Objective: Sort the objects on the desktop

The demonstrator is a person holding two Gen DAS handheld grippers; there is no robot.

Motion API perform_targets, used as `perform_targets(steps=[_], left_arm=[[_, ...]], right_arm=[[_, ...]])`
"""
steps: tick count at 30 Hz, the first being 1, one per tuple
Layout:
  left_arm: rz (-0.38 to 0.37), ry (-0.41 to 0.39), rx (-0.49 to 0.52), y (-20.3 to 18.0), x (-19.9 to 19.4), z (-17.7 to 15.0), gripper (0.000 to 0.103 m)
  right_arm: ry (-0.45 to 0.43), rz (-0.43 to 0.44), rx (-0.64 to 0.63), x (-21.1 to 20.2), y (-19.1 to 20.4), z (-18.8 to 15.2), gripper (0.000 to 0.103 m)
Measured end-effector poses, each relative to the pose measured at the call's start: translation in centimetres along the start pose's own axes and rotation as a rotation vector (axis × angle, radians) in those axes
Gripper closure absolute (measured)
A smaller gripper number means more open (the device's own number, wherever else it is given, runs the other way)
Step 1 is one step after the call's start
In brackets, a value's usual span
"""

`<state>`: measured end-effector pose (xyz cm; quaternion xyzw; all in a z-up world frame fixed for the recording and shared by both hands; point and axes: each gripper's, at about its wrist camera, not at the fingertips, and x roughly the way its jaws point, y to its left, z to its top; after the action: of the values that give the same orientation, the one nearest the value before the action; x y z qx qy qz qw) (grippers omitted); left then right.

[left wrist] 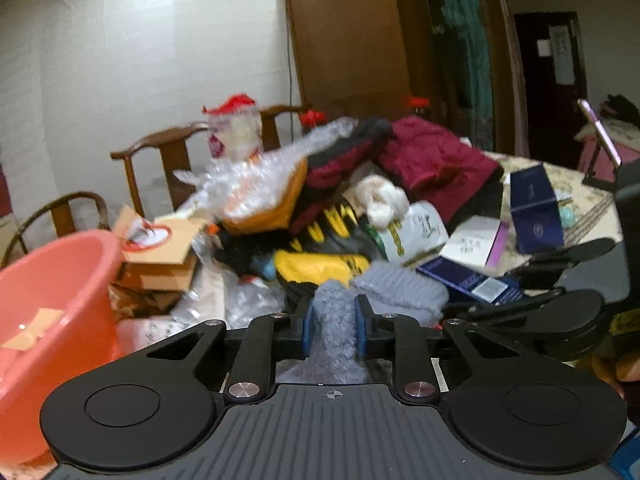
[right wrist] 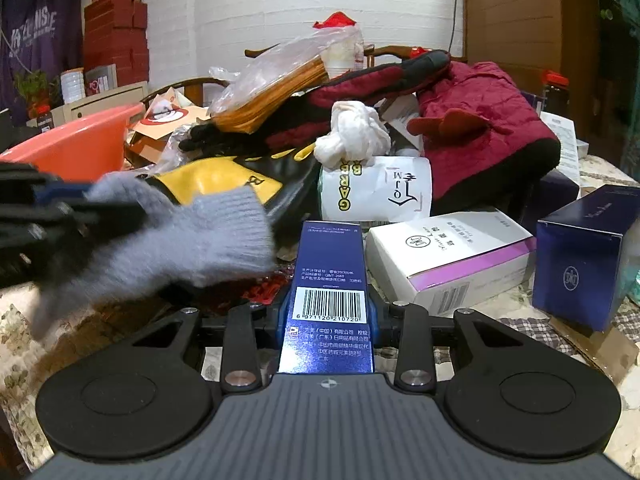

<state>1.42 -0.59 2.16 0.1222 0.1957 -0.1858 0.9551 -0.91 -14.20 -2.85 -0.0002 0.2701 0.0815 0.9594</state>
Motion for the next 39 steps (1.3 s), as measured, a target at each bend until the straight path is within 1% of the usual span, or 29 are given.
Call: perform_targets(steps=[5,8,9,10,12,13,15,17,19,22,23,24,26,27,28,29,30,31,32,33,34,38,39], left_arm=[[0.011,-0.029,0.007,0.5,-2.0,0.2,0.086],[0.027,0.002,0.006,1.0,-1.7,-0.6,0.086],[0.026,0.013,-0.005,1.3,-1.6,-1.0,0.086],[0.028,0.02,-0.017,1.6,-1.5,-1.4,0.086],[0.032,0.026,-0.036,2.3,-1.5,-2.0,0.086],[0.035,0.025,-0.045,2.7,-1.6,-2.3,0.086],[0.041,0.028,-0.056,3.4,-1.7,-2.5,0.086],[0.051,0.027,-0.061,3.9,-1.8,-2.6,0.086],[0.047,0.027,-0.062,4.1,-1.9,-2.7,0.086],[0.045,0.027,-0.049,3.9,-1.8,-2.8,0.084],[0.048,0.028,-0.037,3.7,-1.9,-2.9,0.079],[0.052,0.029,-0.024,3.5,-1.9,-3.1,0.078],[0.055,0.035,-0.007,3.3,-2.1,-3.4,0.069],[0.059,0.037,-0.002,3.3,-2.3,-3.6,0.067],[0.061,0.04,0.003,3.3,-2.4,-3.9,0.064],[0.063,0.042,0.005,3.3,-2.6,-4.1,0.056],[0.064,0.043,0.003,3.4,-2.9,-4.3,0.052],[0.069,0.043,-0.003,3.6,-3.1,-4.6,0.045],[0.073,0.043,-0.009,3.8,-3.3,-4.8,0.042],[0.078,0.046,-0.012,3.9,-3.5,-5.0,0.041],[0.08,0.05,-0.014,4.0,-3.6,-5.2,0.04],[0.073,0.055,-0.028,4.4,-4.2,-5.8,0.039],[0.069,0.056,-0.029,4.4,-4.3,-5.9,0.036]], right_arm=[[0.009,-0.004,0.001,-0.1,-0.1,-0.1,0.063],[0.036,-0.013,-0.032,0.1,0.3,-0.1,0.062],[0.038,-0.018,-0.044,0.1,0.5,0.0,0.058],[0.041,-0.018,-0.037,-0.1,0.4,0.1,0.044],[0.012,0.001,-0.007,-0.8,0.0,0.0,0.031],[-0.018,0.018,-0.005,-1.3,-0.1,0.0,0.03],[-0.042,0.018,-0.022,-2.0,0.1,0.1,0.03],[-0.074,0.049,-0.04,-2.9,0.4,0.3,0.03],[-0.1,0.104,0.001,-3.7,0.3,0.8,0.03],[-0.099,0.257,0.095,-4.0,0.0,1.5,0.031],[-0.086,0.294,0.108,-3.7,0.3,1.7,0.031],[-0.077,0.314,0.114,-3.3,0.6,1.8,0.031],[-0.064,0.326,0.118,-2.7,1.1,1.9,0.031],[-0.06,0.332,0.122,-2.3,1.3,1.9,0.031],[-0.048,0.349,0.128,-1.9,1.5,1.9,0.031],[-0.033,0.367,0.136,-1.5,1.8,1.8,0.032],[-0.023,0.384,0.146,-1.2,2.1,1.6,0.036],[-0.013,0.402,0.152,-0.9,2.4,1.6,0.044],[-0.013,0.407,0.145,-0.9,2.8,1.5,0.051],[-0.014,0.399,0.13,-0.9,3.2,1.5,0.056],[-0.027,0.371,0.1,-1.0,3.9,1.4,0.06],[-0.064,0.329,0.032,-1.9,5.2,1.4,0.062],[-0.077,0.308,0.012,-2.2,5.5,1.4,0.068]])
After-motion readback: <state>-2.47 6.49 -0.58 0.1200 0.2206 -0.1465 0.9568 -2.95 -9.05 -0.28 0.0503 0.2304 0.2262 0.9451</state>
